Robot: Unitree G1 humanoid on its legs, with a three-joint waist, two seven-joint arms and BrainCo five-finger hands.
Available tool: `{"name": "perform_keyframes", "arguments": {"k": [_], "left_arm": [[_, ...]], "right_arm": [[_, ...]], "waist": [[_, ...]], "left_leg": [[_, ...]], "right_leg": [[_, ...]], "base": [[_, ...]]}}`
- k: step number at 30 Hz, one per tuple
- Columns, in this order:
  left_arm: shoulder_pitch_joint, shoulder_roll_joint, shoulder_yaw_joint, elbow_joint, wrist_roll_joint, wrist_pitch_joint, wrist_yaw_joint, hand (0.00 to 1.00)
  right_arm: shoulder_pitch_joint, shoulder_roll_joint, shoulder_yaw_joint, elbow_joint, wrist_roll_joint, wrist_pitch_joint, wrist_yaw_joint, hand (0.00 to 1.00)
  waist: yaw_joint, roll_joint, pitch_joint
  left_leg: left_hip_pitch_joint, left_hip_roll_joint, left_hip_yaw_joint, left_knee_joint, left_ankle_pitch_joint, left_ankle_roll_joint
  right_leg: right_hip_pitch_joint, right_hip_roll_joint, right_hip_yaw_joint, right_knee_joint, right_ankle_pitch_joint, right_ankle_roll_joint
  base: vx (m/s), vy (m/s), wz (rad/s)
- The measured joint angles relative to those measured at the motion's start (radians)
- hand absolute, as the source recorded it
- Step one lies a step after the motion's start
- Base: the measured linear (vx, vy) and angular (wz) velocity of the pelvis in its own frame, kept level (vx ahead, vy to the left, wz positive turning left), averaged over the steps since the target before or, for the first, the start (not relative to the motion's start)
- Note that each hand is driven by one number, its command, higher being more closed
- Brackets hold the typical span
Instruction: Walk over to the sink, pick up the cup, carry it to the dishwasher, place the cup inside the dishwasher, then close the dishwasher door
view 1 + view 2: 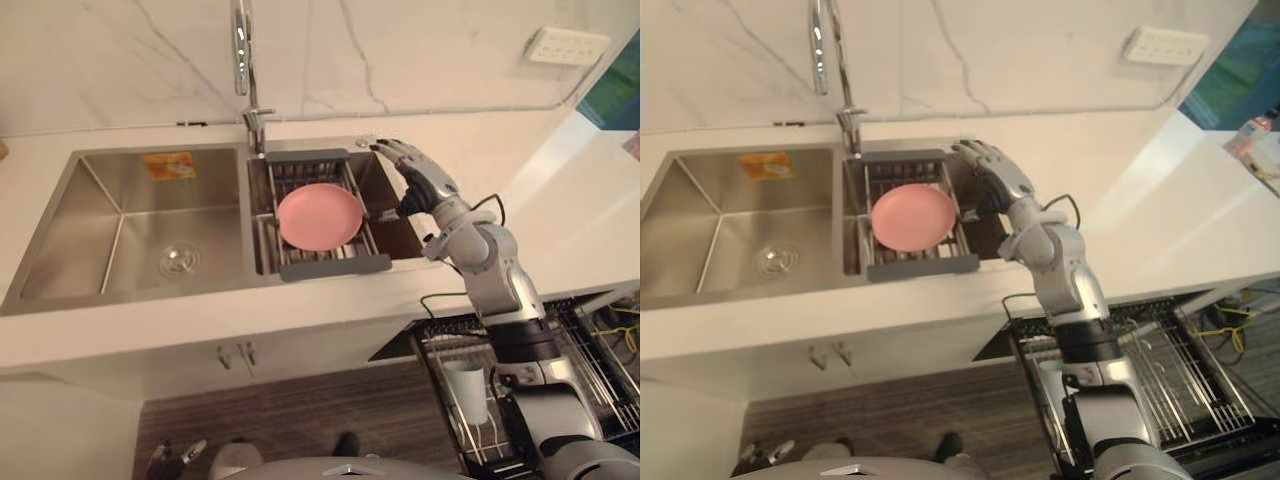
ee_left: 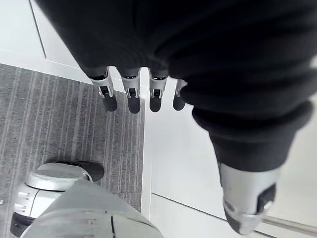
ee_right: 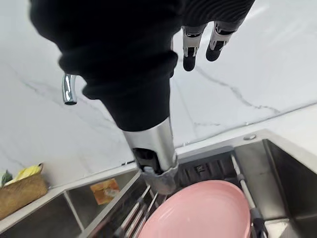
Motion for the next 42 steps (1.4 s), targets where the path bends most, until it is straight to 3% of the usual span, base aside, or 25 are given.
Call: {"name": "perform_keyframes", "arguments": {"k": [8,14,31,42], "left_arm": [[-0.01,0.009,-0.004,-0.004,0.0,0.006,-0.012,0.0],[-0.031,0.01,-0.004,-0.011,-0.003,0.008,-0.015,0.0],[-0.046,0.019,-0.014,-0.044,-0.032,0.008,-0.015,0.0],[-0.057,0.022,-0.043,-0.045,-0.042,0.008,-0.015,0.0]], "right_arm": [[-0.083,-0.023,0.11,0.117,-0.153,-0.02,0.016,0.0],[-0.163,-0.028,0.14,0.184,-0.231,-0.028,0.011,0.0],[-0.239,-0.041,0.212,0.302,-0.268,-0.019,-0.009,0.0],[-0.255,-0.04,0.272,0.389,-0.304,-0.045,-0.001,0.0]], "waist": [[0.017,-0.008,0.002],[0.034,-0.007,0.032],[0.049,0.008,0.105],[0.076,0.01,0.131]], "left_leg": [[-0.023,-0.003,-0.004,-0.01,0.02,-0.003],[-0.066,-0.004,-0.005,0.043,-0.002,0.0],[-0.129,0.0,-0.023,0.124,-0.032,0.001],[-0.155,-0.001,-0.033,0.14,-0.033,0.002]], "right_leg": [[-0.025,0.0,0.003,0.0,0.01,-0.004],[-0.045,-0.001,0.012,0.0,0.013,-0.005],[-0.064,0.002,0.012,0.001,0.018,-0.007],[-0.074,0.001,0.009,0.002,0.018,-0.007]], "base": [[0.03,0.021,0.03],[-0.01,0.025,0.0],[-0.01,0.03,0.01],[0.0,0.041,0.03]]}}
